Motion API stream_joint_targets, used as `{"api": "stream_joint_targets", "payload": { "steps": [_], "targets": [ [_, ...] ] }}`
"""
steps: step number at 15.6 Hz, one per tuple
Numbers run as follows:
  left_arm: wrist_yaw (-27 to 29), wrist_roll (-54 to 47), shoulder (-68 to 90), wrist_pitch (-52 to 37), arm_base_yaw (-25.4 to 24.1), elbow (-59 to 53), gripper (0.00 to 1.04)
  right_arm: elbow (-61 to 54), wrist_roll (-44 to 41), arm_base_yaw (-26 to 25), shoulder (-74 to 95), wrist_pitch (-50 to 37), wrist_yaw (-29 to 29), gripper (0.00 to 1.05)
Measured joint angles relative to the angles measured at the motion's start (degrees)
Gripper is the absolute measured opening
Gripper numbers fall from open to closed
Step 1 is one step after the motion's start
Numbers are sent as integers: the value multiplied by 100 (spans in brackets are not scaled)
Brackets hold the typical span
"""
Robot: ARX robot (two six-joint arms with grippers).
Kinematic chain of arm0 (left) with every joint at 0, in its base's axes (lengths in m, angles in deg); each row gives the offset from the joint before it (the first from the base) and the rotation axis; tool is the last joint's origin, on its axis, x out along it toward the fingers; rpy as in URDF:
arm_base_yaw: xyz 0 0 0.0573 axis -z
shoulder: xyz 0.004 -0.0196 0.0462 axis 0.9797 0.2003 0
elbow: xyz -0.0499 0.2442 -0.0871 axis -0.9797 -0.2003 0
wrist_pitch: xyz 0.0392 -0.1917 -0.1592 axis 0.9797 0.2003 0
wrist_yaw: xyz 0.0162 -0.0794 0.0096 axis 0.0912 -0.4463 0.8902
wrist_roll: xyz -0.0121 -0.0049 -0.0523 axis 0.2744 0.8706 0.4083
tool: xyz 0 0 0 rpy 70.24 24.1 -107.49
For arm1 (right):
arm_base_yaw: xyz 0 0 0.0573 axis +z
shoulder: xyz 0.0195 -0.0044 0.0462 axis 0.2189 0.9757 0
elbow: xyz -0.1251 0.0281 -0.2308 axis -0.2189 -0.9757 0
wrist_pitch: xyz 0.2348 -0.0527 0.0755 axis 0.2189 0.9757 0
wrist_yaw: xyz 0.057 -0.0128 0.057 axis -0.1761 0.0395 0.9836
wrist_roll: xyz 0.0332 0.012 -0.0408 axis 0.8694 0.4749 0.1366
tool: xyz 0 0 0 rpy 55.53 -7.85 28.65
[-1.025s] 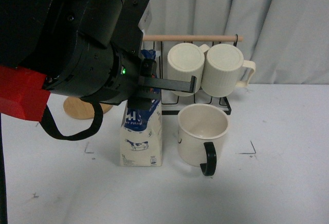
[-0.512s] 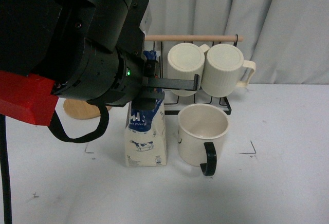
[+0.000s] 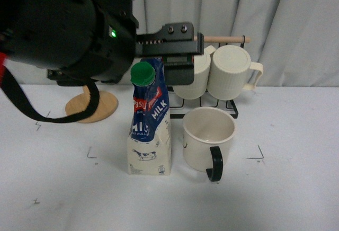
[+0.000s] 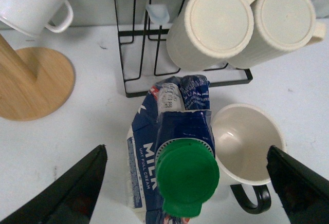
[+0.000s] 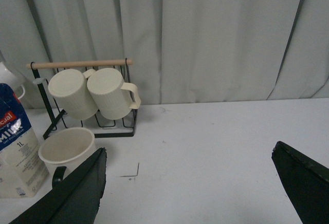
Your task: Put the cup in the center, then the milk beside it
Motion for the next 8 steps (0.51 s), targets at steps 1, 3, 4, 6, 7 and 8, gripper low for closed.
{"api": "stream_joint_targets", "payload": {
  "steps": [1,3,4,6,7,8],
  "targets": [
    [-9,55,-452,116,-2,-214,98,0,0,0,0,-2,0,98],
    [-157,225,-1102,157,11,-645,98,0,0,0,0,-2,0,98],
    [-177,227,-1517,107,9,-872,98,0,0,0,0,0,0,98],
    [-146,223,-2430,103,-61,-1231,98,0,0,0,0,-2,0,98],
    [-122,225,-2872,177,-146,-1436,98,0,0,0,0,-2,0,98],
    [125,85,-3158,-319,-195,-1757,95,0,0,0,0,-2,0,98]
  ]
}}
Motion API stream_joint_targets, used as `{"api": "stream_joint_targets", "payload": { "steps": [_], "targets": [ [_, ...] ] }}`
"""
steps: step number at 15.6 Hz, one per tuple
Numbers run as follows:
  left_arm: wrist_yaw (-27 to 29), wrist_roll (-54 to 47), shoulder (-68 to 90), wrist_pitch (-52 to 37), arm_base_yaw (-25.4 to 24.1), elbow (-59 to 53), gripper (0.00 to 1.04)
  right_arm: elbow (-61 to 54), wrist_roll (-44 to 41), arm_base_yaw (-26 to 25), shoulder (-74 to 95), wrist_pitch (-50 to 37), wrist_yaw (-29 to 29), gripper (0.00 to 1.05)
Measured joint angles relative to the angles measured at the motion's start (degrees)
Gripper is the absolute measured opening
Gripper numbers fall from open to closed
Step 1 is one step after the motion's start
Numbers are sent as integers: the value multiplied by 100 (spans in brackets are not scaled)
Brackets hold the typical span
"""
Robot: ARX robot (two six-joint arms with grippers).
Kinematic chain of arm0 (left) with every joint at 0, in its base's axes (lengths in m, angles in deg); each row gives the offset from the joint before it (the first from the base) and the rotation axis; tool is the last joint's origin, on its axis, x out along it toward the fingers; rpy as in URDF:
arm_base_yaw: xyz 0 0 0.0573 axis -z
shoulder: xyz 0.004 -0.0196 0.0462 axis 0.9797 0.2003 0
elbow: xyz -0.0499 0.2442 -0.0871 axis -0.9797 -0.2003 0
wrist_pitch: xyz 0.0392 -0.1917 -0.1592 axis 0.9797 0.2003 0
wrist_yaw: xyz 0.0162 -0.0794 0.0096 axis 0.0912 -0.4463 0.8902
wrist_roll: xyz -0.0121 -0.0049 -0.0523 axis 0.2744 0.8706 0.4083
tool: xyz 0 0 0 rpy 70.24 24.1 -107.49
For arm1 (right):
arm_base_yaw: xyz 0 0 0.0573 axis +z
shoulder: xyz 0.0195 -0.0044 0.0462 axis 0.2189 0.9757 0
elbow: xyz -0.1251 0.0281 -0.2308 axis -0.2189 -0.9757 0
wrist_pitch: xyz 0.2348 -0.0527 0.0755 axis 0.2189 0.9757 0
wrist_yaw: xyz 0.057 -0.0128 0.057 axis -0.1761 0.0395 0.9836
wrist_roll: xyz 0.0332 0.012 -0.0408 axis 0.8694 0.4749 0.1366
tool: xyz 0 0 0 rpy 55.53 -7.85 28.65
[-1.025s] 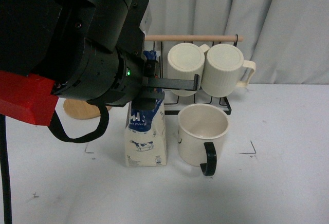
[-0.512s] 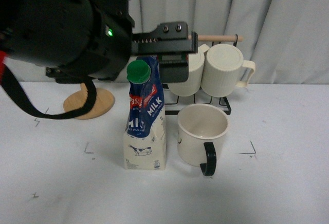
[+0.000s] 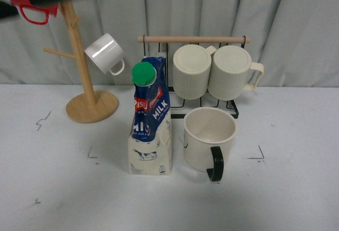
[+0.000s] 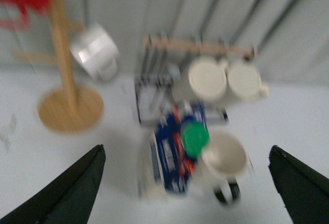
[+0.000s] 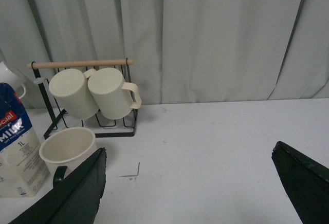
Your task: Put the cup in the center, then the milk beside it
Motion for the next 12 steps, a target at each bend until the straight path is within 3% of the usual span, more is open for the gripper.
{"api": "stream_joint_targets", "payload": {
  "steps": [1,2,7,8,12],
  "targets": [
    [680,-542,-428,-1204,-175,-704,83,0,0,0,0,-2,2,98],
    [730,-1071,-1003,-1742,-577,-1355,70,0,0,0,0,4,-4,98],
    [-188,-1646,-2326,-1847,-1613,-2691,7,0,0,0,0,2,0,98],
    [-319,-1655,-2562,-1836,-1757,-2811,2,0,0,0,0,0,0,98],
    [-977,-1659,-3381,-1438,-2312,-3287,2,0,0,0,0,0,0,98]
  ]
}}
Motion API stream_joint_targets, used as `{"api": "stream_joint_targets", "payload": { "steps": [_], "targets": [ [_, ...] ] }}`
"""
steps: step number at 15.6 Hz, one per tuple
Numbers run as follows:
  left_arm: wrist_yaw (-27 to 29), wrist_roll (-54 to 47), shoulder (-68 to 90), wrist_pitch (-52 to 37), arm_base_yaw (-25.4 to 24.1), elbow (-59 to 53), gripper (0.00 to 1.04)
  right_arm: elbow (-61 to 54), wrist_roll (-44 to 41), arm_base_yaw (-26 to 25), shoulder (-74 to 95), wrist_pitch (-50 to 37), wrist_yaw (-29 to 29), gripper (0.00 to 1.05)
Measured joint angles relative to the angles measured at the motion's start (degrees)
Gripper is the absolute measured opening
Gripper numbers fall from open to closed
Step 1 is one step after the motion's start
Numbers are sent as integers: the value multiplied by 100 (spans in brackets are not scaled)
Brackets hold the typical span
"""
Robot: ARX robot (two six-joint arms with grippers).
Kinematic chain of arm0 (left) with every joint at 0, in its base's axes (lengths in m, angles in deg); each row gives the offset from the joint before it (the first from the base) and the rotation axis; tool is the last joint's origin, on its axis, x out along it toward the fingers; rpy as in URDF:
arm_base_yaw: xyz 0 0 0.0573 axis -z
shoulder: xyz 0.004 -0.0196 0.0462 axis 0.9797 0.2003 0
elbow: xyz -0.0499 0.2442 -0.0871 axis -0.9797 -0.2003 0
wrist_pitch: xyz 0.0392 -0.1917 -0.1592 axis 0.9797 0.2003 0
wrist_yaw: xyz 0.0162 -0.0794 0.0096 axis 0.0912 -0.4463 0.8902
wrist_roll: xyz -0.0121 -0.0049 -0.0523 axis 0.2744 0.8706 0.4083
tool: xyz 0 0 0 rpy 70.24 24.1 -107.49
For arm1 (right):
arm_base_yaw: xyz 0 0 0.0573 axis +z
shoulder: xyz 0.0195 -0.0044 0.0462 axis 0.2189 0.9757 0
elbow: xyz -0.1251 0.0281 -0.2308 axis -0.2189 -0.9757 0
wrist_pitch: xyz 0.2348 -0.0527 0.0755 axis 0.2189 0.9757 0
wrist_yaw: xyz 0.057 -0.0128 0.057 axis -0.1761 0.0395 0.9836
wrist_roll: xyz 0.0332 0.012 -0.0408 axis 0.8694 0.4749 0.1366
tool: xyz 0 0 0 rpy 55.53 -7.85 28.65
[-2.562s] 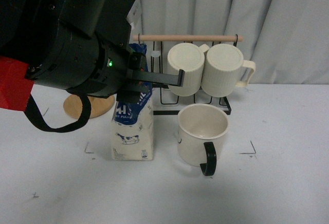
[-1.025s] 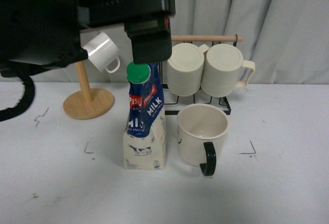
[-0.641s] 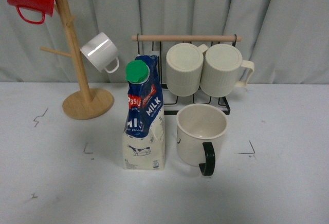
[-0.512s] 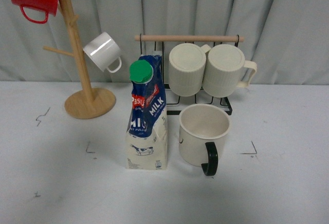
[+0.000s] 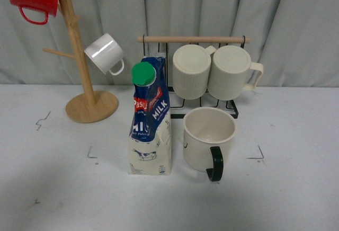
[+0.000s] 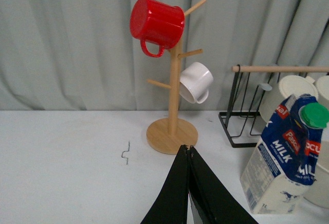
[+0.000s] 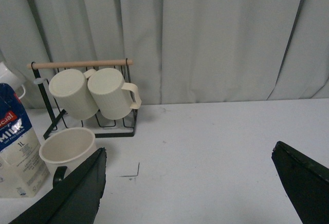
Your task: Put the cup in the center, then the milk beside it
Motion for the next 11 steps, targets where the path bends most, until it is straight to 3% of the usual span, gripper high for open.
{"api": "stream_joint_targets", "payload": {
  "steps": [1,2,11],
  "targets": [
    [-299,-4,-186,96,-400,-81,2,0,0,0,0,0,0,98],
    [-280,0,-341,199,-487,-127,2,0,0,0,0,2,-2,98],
    [-369,-4,-1517,962,-442,-446,2,0,2,0,0,0,0,98]
  ]
}}
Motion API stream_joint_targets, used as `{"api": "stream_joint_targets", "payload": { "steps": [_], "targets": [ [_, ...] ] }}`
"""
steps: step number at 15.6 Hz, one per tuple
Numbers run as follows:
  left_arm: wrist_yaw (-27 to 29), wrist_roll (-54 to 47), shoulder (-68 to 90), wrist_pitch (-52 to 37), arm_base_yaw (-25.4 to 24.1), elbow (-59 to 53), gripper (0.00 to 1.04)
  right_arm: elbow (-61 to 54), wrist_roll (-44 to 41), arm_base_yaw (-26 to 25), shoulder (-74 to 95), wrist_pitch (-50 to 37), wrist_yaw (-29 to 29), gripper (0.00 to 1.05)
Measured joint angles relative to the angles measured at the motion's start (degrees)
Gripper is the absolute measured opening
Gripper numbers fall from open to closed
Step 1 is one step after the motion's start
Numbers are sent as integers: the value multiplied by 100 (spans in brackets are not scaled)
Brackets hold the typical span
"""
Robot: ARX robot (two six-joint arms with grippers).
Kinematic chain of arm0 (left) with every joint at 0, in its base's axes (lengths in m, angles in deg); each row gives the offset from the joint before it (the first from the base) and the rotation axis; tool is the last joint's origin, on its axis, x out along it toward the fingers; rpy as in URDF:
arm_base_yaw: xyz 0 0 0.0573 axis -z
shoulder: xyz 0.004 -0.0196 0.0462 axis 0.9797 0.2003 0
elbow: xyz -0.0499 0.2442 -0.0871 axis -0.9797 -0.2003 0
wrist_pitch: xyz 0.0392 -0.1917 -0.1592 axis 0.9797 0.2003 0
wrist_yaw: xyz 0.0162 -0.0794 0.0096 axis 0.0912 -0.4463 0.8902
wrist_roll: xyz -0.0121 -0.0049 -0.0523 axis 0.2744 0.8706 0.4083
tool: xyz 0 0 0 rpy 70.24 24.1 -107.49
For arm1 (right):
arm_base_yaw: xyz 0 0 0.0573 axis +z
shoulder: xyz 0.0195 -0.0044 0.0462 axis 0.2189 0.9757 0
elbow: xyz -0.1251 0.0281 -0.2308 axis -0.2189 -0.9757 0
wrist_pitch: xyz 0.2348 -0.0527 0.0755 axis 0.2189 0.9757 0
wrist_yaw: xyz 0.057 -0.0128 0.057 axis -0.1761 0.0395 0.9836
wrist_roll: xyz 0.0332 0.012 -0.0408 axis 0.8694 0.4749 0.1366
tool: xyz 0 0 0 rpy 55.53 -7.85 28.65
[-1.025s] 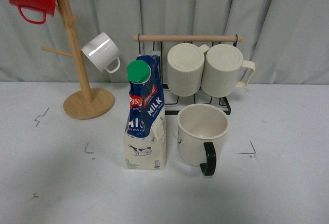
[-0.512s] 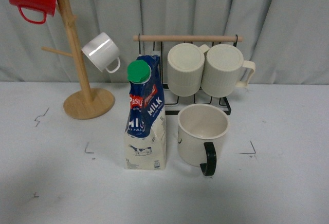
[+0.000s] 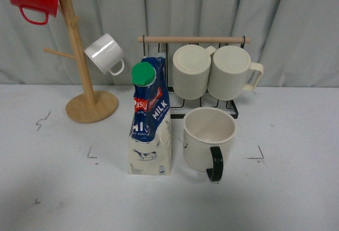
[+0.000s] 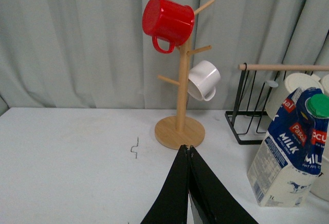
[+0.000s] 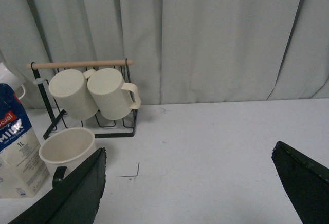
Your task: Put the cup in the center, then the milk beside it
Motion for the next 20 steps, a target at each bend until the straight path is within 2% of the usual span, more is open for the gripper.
{"api": "stream_joint_targets", "payload": {
  "steps": [5,7,11,19,20],
  "targets": [
    [0,0,-345,341,0,0,2,0,-2,0,0,0,0,98],
    [0,0,-1250,1390,0,4,2,0,-2,0,0,2,-2,98],
    [0,-2,-1305,1362,0,2,2,0,-2,0,0,-2,0,98],
    [0,-2,-1305,1362,0,2,97,0,-2,0,0,0,0,98],
    [0,-7,-1305,1362,0,2,98,0,-2,0,0,0,0,98]
  ]
}}
